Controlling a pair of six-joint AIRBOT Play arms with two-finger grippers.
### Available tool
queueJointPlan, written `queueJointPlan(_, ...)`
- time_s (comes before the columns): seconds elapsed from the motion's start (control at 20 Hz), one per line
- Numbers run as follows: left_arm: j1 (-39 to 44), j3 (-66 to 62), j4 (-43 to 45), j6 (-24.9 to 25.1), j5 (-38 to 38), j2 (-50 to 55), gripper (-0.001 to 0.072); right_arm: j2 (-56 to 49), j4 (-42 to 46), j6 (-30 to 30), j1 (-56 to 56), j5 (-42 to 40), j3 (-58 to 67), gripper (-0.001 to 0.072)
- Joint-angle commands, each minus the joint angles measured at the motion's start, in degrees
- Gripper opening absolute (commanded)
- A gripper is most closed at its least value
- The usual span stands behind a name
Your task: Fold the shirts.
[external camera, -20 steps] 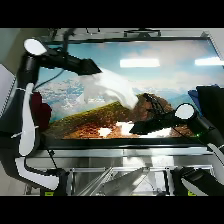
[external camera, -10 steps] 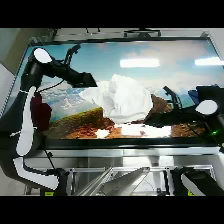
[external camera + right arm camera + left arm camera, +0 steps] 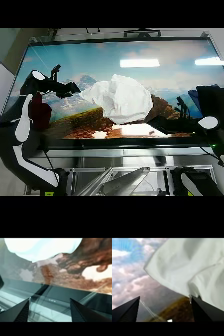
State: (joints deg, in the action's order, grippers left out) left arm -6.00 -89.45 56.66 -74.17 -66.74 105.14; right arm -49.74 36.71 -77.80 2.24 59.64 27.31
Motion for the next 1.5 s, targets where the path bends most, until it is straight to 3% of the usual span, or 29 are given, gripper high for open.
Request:
queueJointPlan(0.0, -0.57, -6.86, -1.97, 0.2, 1.75, 7.69, 0.0711, -2.75, -3.61, 0.02, -5.55, -8.81, -2.82, 0.0544)
queueJointPlan(0.35, 1.2, -19.15, -5.25, 0.26, -15.96, 16.24, 0.069, -9.35, -6.14, 0.04, -11.67, -13.22, -2.8, 0.0544)
queueJointPlan(0.4, 1.2, -18.97, -5.2, 0.28, -16.85, 16.39, 0.0546, -9.99, -6.16, 0.04, -11.67, -13.29, -2.8, 0.0544)
queueJointPlan(0.45, 1.2, -18.47, -5.27, 0.57, -16.72, 16.39, 0.0341, -10.49, -6.16, 0.07, -11.67, -13.42, -2.78, 0.0544)
queueJointPlan(0.5, 1.2, -17.94, -5.27, 1.44, -16.24, 16.39, 0.0189, -10.97, -6.16, 0.07, -11.67, -14.12, -2.78, 0.0544)
queueJointPlan(0.55, 1.31, -17.18, -5.62, 1.95, -14.97, 16.39, 0.0094, -11.39, -6.16, 0.07, -11.69, -15.02, -2.78, 0.0544)
queueJointPlan(0.6, 1.75, -16.46, -5.79, 2.16, -13.46, 16.39, 0.0068, -11.85, -6.19, 0.07, -11.74, -16.22, -2.78, 0.0544)
queueJointPlan(0.7, 2.36, -15.93, -5.88, 2.16, -11.63, 16.39, 0.0062, -13.4, -7.67, 0.28, -12.57, -19.39, -2.78, 0.0544)
queueJointPlan(0.75, 2.73, -15.93, -5.84, 2.34, -11.28, 16.35, 0.0019, -14.49, -9.97, 0.7, -14.01, -22.23, -2.78, 0.054)
queueJointPlan(0.8, 2.95, -16.02, -5.84, 2.36, -11.26, 16.26, 0.0019, -15.72, -13.27, 0.85, -15.98, -25.57, -2.75, 0.0497)
queueJointPlan(0.85, 3.23, -16.48, -5.68, 2.36, -11.3, 16.26, 0.0018, -17.16, -17.55, 3.21, -18.53, -29.92, -2.69, 0.0459)
queueJointPlan(1.0, 3.23, -18.6, -5.79, 2.32, -11.72, 16.2, 0.0019, -22.53, -31.12, 11.5, -24.83, -37.64, -1.38, 0.046)
queueJointPlan(1.15, 3.21, -20.09, -5.68, 2.32, -12.94, 16.22, 0.0019, -29.14, -40.79, 21.27, -27.36, -38.32, 3.63, 0.046)
queueJointPlan(1.4, 2.54, -20.09, -5.6, 2.45, -13.0, 16.22, 0.0021, -35.28, -41.68, 24.57, -27.39, -35.69, 10.82, 0.0458)
queueJointPlan(1.45, 1.75, -20.09, -5.55, 2.8, -12.74, 16.2, 0.018, -35.26, -41.64, 24.72, -27.32, -35.17, 10.82, 0.0449)
